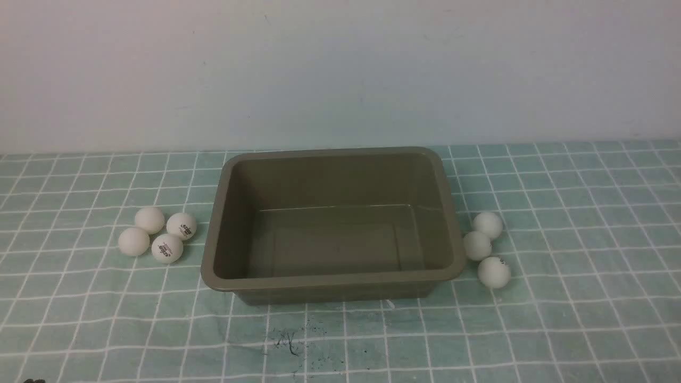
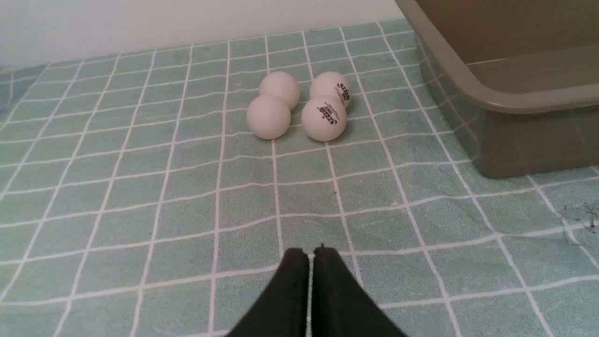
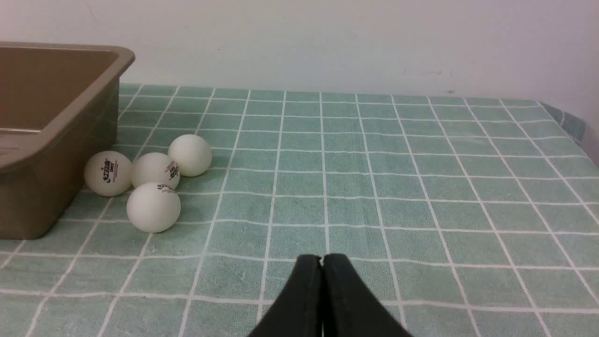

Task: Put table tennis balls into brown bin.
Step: 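Reach for and grasp a ping pong ball on the table beside the basket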

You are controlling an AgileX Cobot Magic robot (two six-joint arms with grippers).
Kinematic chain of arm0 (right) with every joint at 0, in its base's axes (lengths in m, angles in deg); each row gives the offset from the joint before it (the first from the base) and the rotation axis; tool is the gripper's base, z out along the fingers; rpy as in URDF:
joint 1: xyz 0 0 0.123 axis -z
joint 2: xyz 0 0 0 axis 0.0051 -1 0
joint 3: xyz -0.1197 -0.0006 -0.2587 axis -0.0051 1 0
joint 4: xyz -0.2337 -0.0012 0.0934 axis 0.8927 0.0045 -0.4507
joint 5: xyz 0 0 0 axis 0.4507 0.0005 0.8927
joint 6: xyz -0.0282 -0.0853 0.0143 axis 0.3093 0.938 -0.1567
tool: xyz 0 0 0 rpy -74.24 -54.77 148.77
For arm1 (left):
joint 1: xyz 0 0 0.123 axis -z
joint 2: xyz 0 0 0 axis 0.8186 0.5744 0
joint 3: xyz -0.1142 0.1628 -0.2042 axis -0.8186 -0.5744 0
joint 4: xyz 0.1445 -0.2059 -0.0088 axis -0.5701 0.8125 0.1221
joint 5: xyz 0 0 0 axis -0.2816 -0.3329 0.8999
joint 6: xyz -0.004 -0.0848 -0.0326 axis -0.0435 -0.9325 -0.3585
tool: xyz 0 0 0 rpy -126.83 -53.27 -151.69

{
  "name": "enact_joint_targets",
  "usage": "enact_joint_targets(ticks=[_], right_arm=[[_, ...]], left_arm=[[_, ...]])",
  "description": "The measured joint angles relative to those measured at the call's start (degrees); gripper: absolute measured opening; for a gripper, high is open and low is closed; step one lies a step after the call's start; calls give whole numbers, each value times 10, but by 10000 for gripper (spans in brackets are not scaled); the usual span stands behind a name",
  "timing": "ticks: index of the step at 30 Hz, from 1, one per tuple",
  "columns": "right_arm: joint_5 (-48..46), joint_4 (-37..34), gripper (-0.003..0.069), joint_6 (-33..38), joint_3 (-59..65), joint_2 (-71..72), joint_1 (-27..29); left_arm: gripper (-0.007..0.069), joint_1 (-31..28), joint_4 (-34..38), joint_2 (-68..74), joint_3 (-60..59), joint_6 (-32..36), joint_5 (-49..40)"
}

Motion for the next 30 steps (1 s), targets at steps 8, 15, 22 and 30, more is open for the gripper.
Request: enact_joint_targets(ticks=[8,15,22,30], right_arm=[[0,0,-13,0,0,0,0],[0,0,-13,0,0,0,0],[0,0,-13,0,0,0,0],[0,0,-13,0,0,0,0]], left_arm=[[-5,0,0,0,0,0,0],[-5,0,0,0,0,0,0],[-5,0,-11,0,0,8,2],[-5,0,130,0,-3,-66,150]])
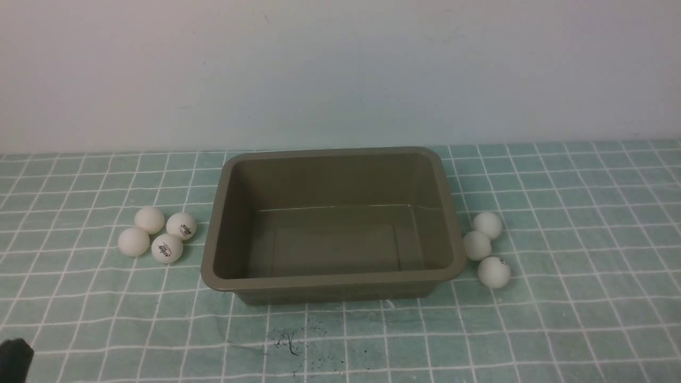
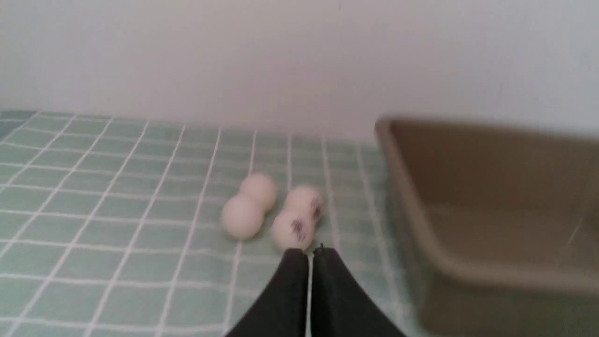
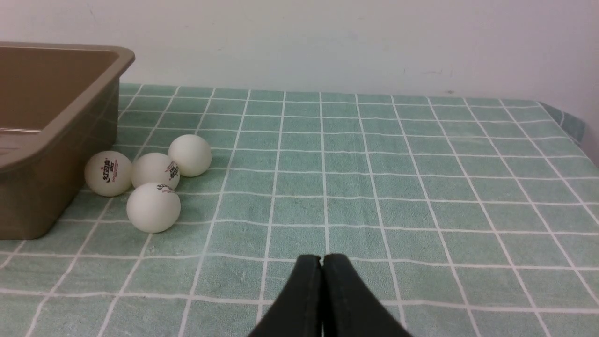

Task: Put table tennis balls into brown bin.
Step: 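Reach for and grasp a ping pong ball on the table beside the basket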

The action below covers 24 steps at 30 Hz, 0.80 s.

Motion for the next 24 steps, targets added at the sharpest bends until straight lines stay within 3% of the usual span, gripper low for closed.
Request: enact_joint_targets(ticks=[7,12,15,17,18,19,20,21,24], right_arm=[[0,0,-13,0,0,0,0],[4,13,-13,0,1,0,0],[34,19,-13,-9,5,0,-1],[93,3,-13,-36,5,0,-4],[107,-1,-13,-42,5,0,-4],[154,-16,-13,-69,5,0,-6],[167,-23,-13,-80,5,0,-6],[223,-40,-13,-112,5,0,-6],[264,-45,-13,-126,5,0,-6]], left_arm=[[-5,0,179,0,0,-33,150],[-5,0,214,0,17,-35,238],[-5,0,191,9,68,-18,175],[-5,0,168,72,148,0,57],[-5,0,165,79,162,3,47],[-5,0,154,129,206,9,-30],[-5,0,151,158,221,11,-53],[-5,0,129,264,305,19,-177],[-5,1,107,382,376,31,-276]])
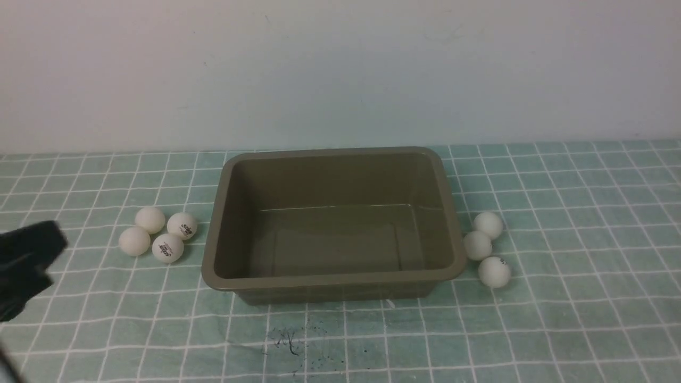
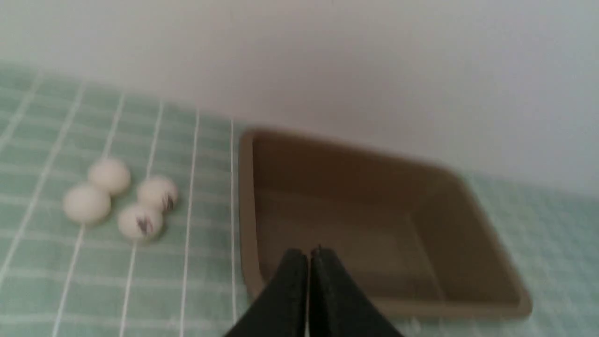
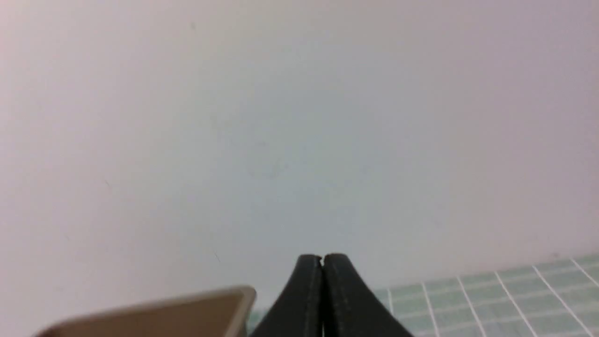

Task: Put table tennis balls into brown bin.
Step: 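Reach for and grasp a ping pong ball on the table beside the basket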

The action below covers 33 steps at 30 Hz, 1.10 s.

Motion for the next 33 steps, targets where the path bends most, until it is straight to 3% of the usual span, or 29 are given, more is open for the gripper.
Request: enact_joint_targets(ticks=[2,4,7,10,12,15,17,21,26,33], right_arm=[[24,-2,-13,-1,0,0,0],[28,-5,-13,-4,0,0,0],[36,-8,-13,-11,0,0,0],[18,-14,-13,-63,-9,0,-4],[-77,-11,-13,-109,-52,-16,-23],[-207,-3,-13,-116,-139,-78,-58],[-346,-1,-13,-78,-243,-170,-107],[-523,-7,-13,-3,-360,-318,-184],[-587,-12,-13,33,-442,-440,-251],[-547,-18,-13,37,-452,-491,-270]], left_arm=[[-5,0,-28,116,73,21,-92],[-5,0,-45,191,106,34,-128],[-5,0,-63,259,135,44,-142],[-5,0,-109,344,173,46,-144],[-5,0,-142,385,193,36,-143],[-5,0,-172,429,220,8,-143],[-5,0,-182,474,244,-15,-143],[14,0,-188,536,280,-19,-142],[139,0,-189,596,326,-12,-117],[425,0,-189,688,361,17,-63]])
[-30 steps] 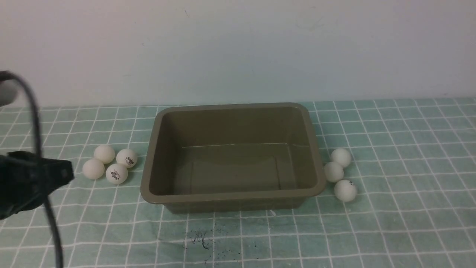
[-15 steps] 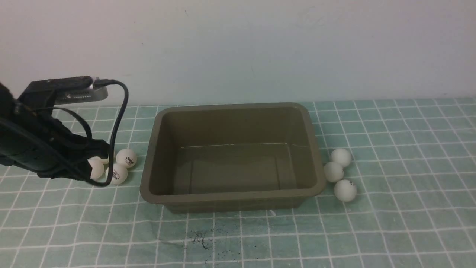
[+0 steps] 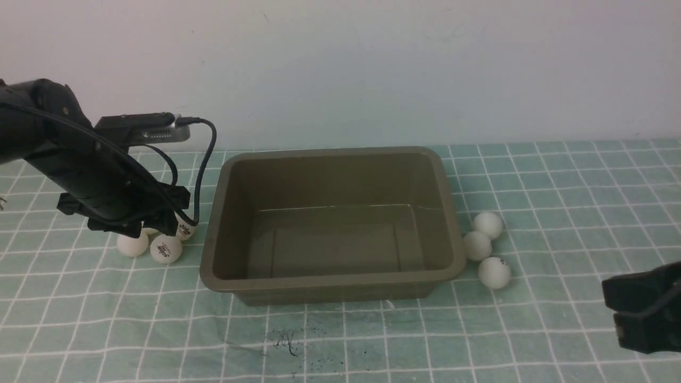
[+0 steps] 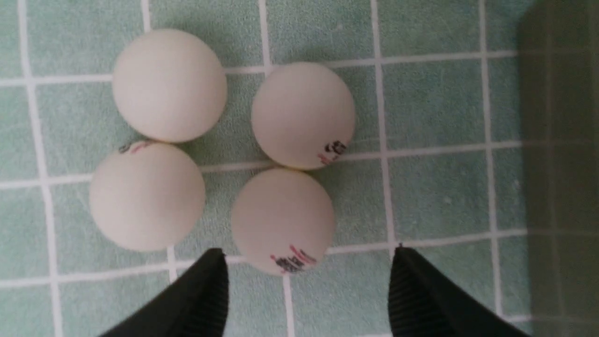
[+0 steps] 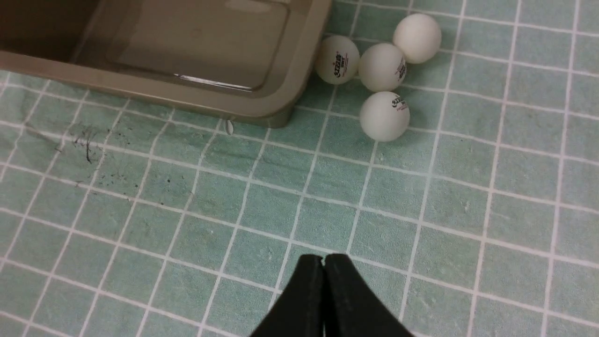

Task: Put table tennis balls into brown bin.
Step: 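Reach for and grasp a ping pong ball on the table beside the basket, then drop the ball into the bin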

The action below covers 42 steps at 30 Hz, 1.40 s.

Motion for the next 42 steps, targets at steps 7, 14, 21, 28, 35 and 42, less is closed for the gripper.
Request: enact_joint_targets(ticks=[7,14,21,28,35,42], right_arm=[[6,11,-13,0,0,0,0],[13,15,-13,0,0,0,0],[-2,23,-13,-9,-1,-8,0],[-60,51,-13,-44,-10,-48,44],[-54,-53,-11,66,-56,-165,142],[0,-151,70,202,-117,-325,158]], left_arm=[[490,0,10,47,2,33,30],[484,0,11,71,3,35,49],[349,0,13,74,9,31,33],[349,3,14,-7,47,23,-109],[352,65,21,-128,50,19,-152],[352,138,26,-108,50,18,-93]])
